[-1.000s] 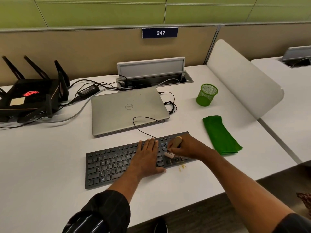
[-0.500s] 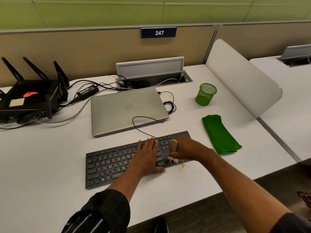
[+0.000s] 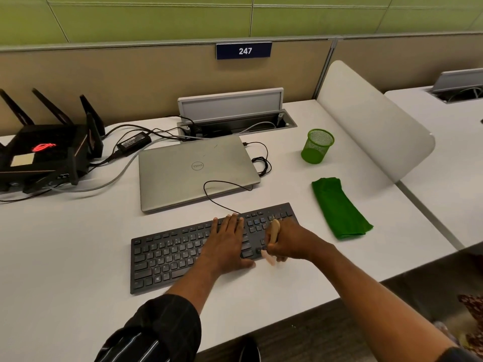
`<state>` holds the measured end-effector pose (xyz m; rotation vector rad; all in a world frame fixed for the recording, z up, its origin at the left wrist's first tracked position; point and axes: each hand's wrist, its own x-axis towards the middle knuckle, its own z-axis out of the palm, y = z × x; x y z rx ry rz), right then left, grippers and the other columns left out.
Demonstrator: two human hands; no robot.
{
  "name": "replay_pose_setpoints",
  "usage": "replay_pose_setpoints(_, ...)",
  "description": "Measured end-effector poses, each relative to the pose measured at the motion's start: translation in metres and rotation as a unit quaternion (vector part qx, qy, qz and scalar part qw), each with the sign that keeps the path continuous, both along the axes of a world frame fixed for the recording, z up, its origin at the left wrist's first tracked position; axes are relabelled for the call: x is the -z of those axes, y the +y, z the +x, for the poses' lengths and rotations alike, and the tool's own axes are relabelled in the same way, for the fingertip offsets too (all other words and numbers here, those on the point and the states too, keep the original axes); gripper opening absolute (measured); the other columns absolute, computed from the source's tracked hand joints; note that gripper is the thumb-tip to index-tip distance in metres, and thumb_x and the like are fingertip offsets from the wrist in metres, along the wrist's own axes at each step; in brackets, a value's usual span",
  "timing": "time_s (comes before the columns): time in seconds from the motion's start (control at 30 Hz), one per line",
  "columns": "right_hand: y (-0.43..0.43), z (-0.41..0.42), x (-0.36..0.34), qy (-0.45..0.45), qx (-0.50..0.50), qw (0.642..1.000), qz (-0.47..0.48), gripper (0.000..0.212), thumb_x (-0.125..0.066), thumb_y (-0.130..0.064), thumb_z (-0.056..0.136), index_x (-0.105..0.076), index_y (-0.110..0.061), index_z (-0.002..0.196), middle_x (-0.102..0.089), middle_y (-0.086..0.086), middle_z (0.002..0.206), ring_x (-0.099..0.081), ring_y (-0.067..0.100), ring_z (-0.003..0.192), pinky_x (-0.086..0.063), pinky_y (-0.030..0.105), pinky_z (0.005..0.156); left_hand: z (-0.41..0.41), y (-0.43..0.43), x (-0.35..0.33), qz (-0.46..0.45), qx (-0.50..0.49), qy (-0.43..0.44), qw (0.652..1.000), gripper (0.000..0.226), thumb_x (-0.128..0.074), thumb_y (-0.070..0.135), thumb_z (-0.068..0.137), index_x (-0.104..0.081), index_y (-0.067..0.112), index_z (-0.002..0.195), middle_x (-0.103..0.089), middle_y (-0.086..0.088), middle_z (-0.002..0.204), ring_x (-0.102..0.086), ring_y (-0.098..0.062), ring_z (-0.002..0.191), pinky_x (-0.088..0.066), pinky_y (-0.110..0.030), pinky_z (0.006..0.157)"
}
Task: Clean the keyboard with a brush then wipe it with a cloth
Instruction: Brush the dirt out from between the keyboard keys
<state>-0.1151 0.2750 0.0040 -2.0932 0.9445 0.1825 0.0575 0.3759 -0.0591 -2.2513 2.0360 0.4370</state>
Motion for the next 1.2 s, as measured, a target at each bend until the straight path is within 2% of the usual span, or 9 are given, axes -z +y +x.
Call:
replay_pose_setpoints(0.2, 0.000, 0.002, -0.003, -0.081, 0.022, 0.995, -0.055, 0.011, -0.062, -0.008, 0.080, -0.071, -0.007, 0.073, -0.071, 0.008, 0.070, -0.068, 0.024, 0.065, -0.056, 0.036, 0.058, 0.000, 0.001, 0.000, 0.000, 0.000, 0.001, 1.000, 0.121, -0.057, 0.076, 0.084, 0.008, 0.008, 0.160, 0.006, -0.013, 0.169, 0.007, -0.029, 0.156, 0.006, -0.054, 0.125)
replay_pose_setpoints(0.4, -0.003, -0.003, -0.010, -0.003, -0.033, 0.999, -0.016, 0.016, -0.064, -0.006, 0.081, -0.064, -0.019, 0.072, -0.068, -0.001, 0.065, -0.070, 0.012, 0.057, -0.061, 0.031, 0.058, 0.000, 0.001, -0.001, 0.004, 0.001, 0.000, 1.000, 0.121, -0.056, 0.077, 0.084, 0.009, 0.009, 0.160, 0.007, -0.013, 0.169, 0.008, -0.029, 0.156, 0.007, -0.054, 0.125)
replay_pose_setpoints(0.5, -0.012, -0.003, -0.010, -0.046, 0.008, 0.997, -0.061, 0.012, -0.063, -0.010, 0.077, -0.068, -0.016, 0.067, -0.070, 0.002, 0.067, -0.065, 0.010, 0.058, -0.054, 0.027, 0.055, 0.000, 0.000, 0.000, 0.006, 0.001, 0.000, 1.000, 0.122, -0.055, 0.078, 0.084, 0.010, 0.009, 0.160, 0.008, -0.013, 0.169, 0.008, -0.029, 0.156, 0.006, -0.056, 0.124)
replay_pose_setpoints(0.63, -0.014, -0.005, -0.004, -0.048, 0.008, 0.997, -0.056, 0.016, -0.064, -0.018, 0.076, -0.065, -0.023, 0.061, -0.071, 0.001, 0.072, -0.067, 0.017, 0.065, -0.055, 0.035, 0.057, 0.000, 0.000, 0.000, 0.008, -0.001, -0.002, 1.000, 0.122, -0.054, 0.079, 0.084, 0.011, 0.010, 0.160, 0.009, -0.013, 0.169, 0.009, -0.029, 0.156, 0.006, -0.057, 0.124)
replay_pose_setpoints(0.77, -0.010, -0.005, -0.009, 0.008, -0.027, 0.999, -0.015, 0.013, -0.062, -0.006, 0.081, -0.063, -0.015, 0.072, -0.070, 0.008, 0.066, -0.072, 0.019, 0.059, -0.061, 0.034, 0.059, 0.000, 0.000, 0.000, 0.010, -0.004, -0.003, 1.000, 0.122, -0.052, 0.081, 0.083, 0.010, 0.010, 0.160, 0.011, -0.013, 0.169, 0.010, -0.028, 0.156, 0.007, -0.058, 0.123)
replay_pose_setpoints(0.87, -0.012, -0.004, -0.011, -0.020, 0.008, 0.999, -0.030, 0.015, -0.060, -0.006, 0.078, -0.063, -0.015, 0.067, -0.069, 0.003, 0.061, -0.070, 0.016, 0.056, -0.060, 0.032, 0.055, 0.000, -0.001, 0.000, 0.007, -0.007, -0.002, 1.000, 0.124, -0.052, 0.082, 0.082, 0.010, 0.009, 0.160, 0.010, -0.012, 0.169, 0.010, -0.027, 0.156, 0.007, -0.058, 0.123)
replay_pose_setpoints(1.03, -0.017, -0.007, -0.002, -0.030, 0.010, 0.999, -0.039, 0.009, -0.063, -0.013, 0.076, -0.067, -0.014, 0.068, -0.071, 0.007, 0.070, -0.070, 0.024, 0.064, -0.060, 0.041, 0.058, -0.002, -0.004, -0.001, 0.010, 0.000, -0.008, 1.000, 0.123, -0.052, 0.082, 0.082, 0.010, 0.010, 0.160, 0.011, -0.012, 0.169, 0.010, -0.028, 0.156, 0.005, -0.059, 0.123)
replay_pose_setpoints(1.13, -0.018, -0.009, -0.007, 0.004, -0.025, 1.000, 0.007, 0.015, -0.064, -0.004, 0.081, -0.064, -0.017, 0.072, -0.072, 0.012, 0.070, -0.072, 0.021, 0.060, -0.061, 0.037, 0.059, -0.004, -0.006, -0.002, 0.008, 0.003, -0.010, 1.000, 0.122, -0.051, 0.082, 0.082, 0.009, 0.010, 0.161, 0.010, -0.012, 0.169, 0.009, -0.027, 0.156, 0.005, -0.059, 0.123)
replay_pose_setpoints(1.2, -0.021, -0.012, -0.010, -0.009, -0.010, 1.000, -0.009, 0.014, -0.063, -0.004, 0.080, -0.065, -0.015, 0.072, -0.072, 0.010, 0.069, -0.071, 0.019, 0.059, -0.061, 0.034, 0.059, -0.004, -0.008, -0.002, 0.006, 0.004, -0.010, 1.000, 0.122, -0.051, 0.082, 0.082, 0.009, 0.010, 0.161, 0.010, -0.013, 0.169, 0.009, -0.027, 0.156, 0.007, -0.058, 0.123)
